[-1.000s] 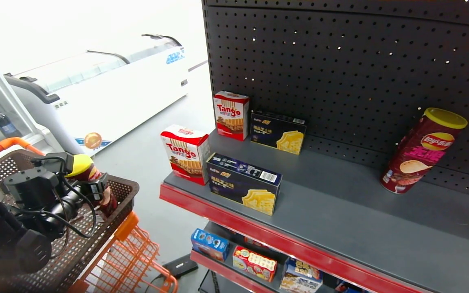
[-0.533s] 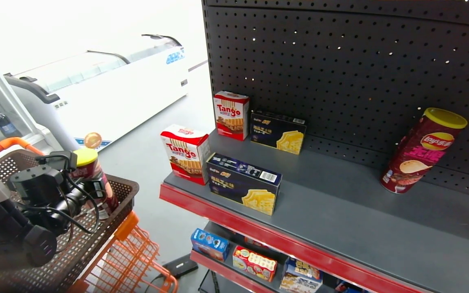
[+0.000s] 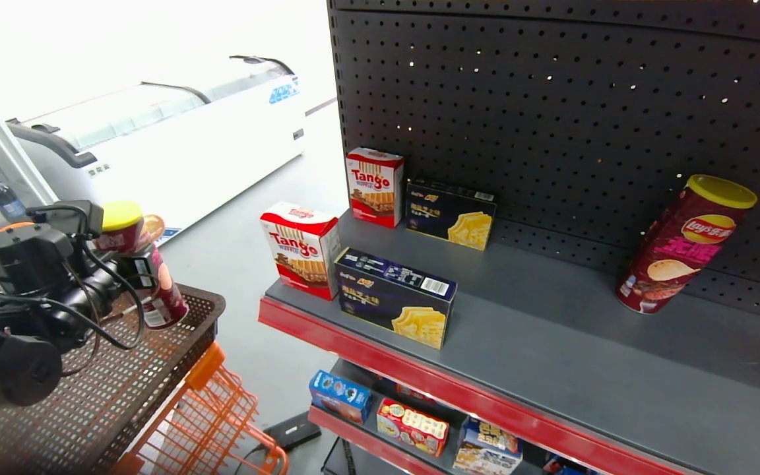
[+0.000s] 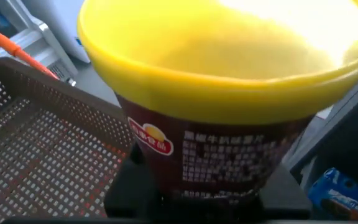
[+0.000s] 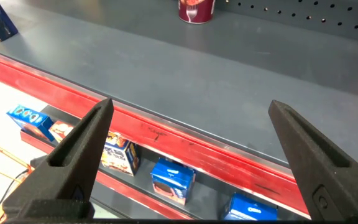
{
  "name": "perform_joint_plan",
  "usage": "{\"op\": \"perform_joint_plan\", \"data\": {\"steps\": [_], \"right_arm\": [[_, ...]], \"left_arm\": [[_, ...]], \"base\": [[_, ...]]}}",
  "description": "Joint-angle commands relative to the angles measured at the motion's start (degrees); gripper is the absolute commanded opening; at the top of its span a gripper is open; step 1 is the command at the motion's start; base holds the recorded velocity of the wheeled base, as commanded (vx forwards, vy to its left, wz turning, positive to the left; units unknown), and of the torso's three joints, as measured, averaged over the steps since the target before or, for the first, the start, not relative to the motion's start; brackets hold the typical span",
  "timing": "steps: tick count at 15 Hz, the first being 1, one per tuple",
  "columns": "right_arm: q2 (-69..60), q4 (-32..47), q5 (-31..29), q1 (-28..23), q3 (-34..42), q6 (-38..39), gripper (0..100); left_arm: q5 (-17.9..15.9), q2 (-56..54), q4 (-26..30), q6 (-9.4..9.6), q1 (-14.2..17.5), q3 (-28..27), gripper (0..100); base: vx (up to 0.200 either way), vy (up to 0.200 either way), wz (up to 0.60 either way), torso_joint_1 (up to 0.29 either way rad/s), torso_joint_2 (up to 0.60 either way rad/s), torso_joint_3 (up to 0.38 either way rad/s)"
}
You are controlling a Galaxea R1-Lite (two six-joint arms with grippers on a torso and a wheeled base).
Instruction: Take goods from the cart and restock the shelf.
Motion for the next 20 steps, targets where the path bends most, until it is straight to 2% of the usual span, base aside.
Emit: {"op": "perform_joint_plan", "data": {"steps": [1,3,5,6,7,9,10,11,14,15,16,18,20], "right_arm": [[0.0,0.0,0.0,0.0,0.0,0.0,100],[0.0,0.0,0.0,0.0,0.0,0.0,100],[0.0,0.0,0.0,0.0,0.0,0.0,100],[0.0,0.0,0.0,0.0,0.0,0.0,100],[0.0,0.0,0.0,0.0,0.0,0.0,100],[0.0,0.0,0.0,0.0,0.0,0.0,100],[0.0,0.0,0.0,0.0,0.0,0.0,100],[0.0,0.0,0.0,0.0,0.0,0.0,100],[0.0,0.0,0.0,0.0,0.0,0.0,100],[0.0,0.0,0.0,0.0,0.0,0.0,100],[0.0,0.0,0.0,0.0,0.0,0.0,100],[0.0,0.0,0.0,0.0,0.0,0.0,100],[0.0,0.0,0.0,0.0,0.0,0.0,100]], "left_arm": [[-0.2,-10.3,6.0,0.01,-2.2,-2.3,0],[-0.7,-15.4,9.3,-0.07,-4.5,-2.7,0],[-0.9,-17.8,9.6,0.10,-5.8,-5.0,0],[-0.7,-19.8,10.6,0.19,-7.4,-5.6,0],[-0.6,-22.1,13.6,0.28,-8.2,-6.5,0],[-1.4,-27.3,23.5,0.45,-9.3,-8.7,0],[-3.5,-32.9,31.8,0.54,-11.7,-9.2,0],[-4.7,-35.4,34.8,0.54,-12.2,-8.6,0],[-10.1,-46.5,51.2,0.45,-14.1,-7.5,0],[-10.6,-46.8,52.4,0.45,-14.4,-7.3,0],[-12.8,-47.5,54.2,0.36,-14.6,-6.8,0],[-16.6,-46.9,53.8,0.28,-16.3,-7.4,0],[-18.0,-45.3,53.7,0.28,-16.9,-7.2,0]], "base": [[0.000,0.000,0.00,0.000,0.00,0.000],[0.000,0.000,0.00,0.000,0.00,0.000],[0.000,0.000,0.00,0.000,0.00,0.000],[0.000,0.000,0.00,0.000,0.00,0.000],[0.000,0.000,0.00,0.000,0.00,0.000],[0.000,0.000,0.00,0.000,0.00,0.000],[0.000,0.000,0.00,0.000,0.00,0.000],[0.000,0.000,0.00,0.000,0.00,0.000],[0.000,0.000,0.00,0.000,0.00,0.000],[0.000,0.000,0.00,0.000,0.00,0.000],[0.000,0.000,0.00,0.000,0.00,0.000],[0.000,0.000,0.00,0.000,0.00,0.000],[0.000,0.000,0.00,0.000,0.00,0.000]]}}
